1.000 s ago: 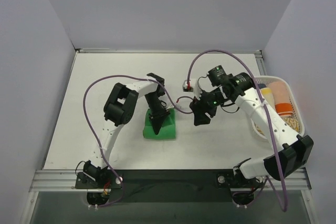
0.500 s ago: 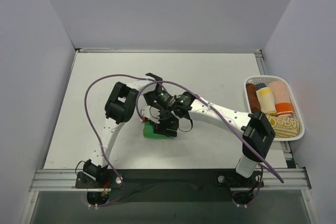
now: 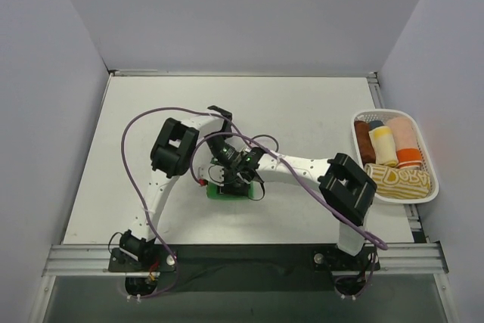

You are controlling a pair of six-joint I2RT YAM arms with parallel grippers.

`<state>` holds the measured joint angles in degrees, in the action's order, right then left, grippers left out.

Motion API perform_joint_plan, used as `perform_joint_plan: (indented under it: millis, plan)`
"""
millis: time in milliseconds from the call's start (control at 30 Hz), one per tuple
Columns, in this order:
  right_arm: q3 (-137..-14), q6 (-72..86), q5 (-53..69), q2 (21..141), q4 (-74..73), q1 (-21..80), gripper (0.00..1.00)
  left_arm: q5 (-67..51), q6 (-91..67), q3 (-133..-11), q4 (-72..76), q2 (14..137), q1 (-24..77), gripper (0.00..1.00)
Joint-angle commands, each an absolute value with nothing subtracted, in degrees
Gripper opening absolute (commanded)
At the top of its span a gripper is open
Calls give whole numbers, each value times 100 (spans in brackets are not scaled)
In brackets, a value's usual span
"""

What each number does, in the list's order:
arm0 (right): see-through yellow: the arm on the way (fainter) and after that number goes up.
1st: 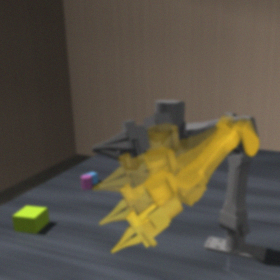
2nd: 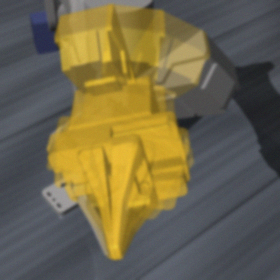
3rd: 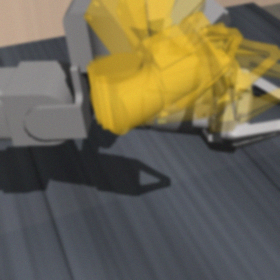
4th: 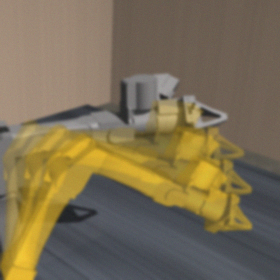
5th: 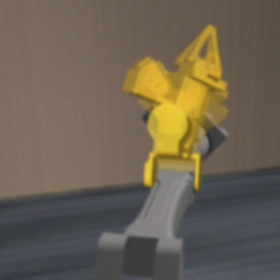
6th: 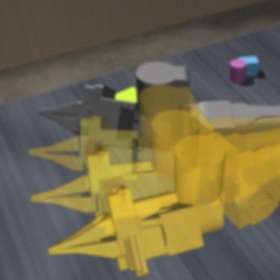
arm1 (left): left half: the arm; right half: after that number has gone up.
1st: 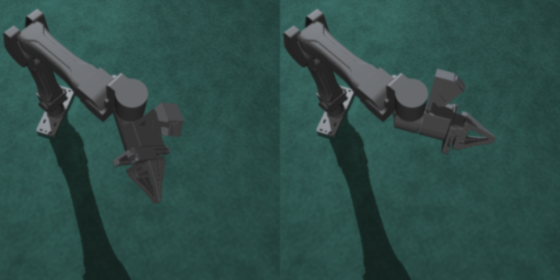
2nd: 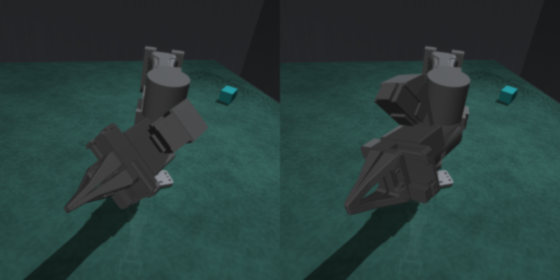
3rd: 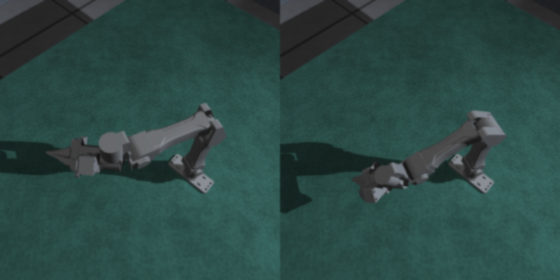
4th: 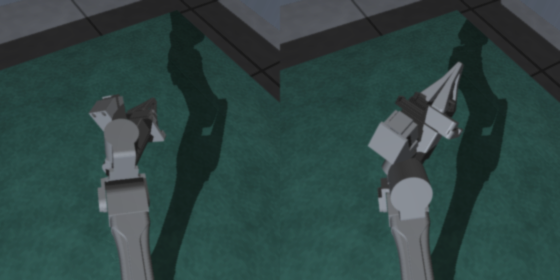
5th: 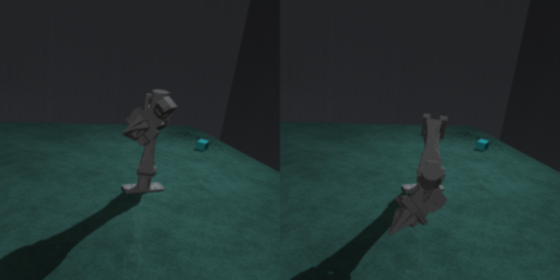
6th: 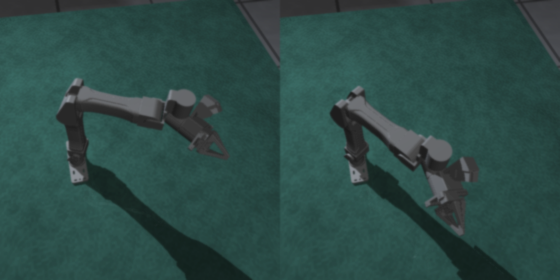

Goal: Roll the towels
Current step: Roll the towel

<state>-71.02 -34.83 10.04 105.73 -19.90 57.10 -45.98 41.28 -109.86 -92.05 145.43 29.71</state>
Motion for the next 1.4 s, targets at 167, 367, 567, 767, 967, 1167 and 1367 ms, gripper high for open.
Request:
perform_joint_plan:
  millis: [167,367,567,767,967,1167,1367]
  plan:
    - [-6425,-3226,1853,10802,-1925,5424,0,-3541,4465,-10609,-8561,14898,2471,32]
    - [-6460,-3085,2801,10959,-2047,5011,0,-4280,4438,-10494,-8648,14073,1979,56]
    - [-6618,-2918,3445,11153,-1995,4588,0,-4851,4342,-10934,-9035,13343,933,61]
    - [-6934,-2594,4288,11530,-1987,4263,0,-5518,4588,-10373,-8791,12377,-313,62]
    - [-7224,-2146,5255,12013,-1969,3842,0,-5337,4930,-8800,-7359,10532,-625,64]
    - [-7427,-2118,6142,12401,-1995,3499,0,-4720,5000,-7297,-5828,9001,-484,65]
    - [-7567,-1986,6644,12735,-2013,3314,0,-4211,6247,-6059,-4967,7684,727,70]
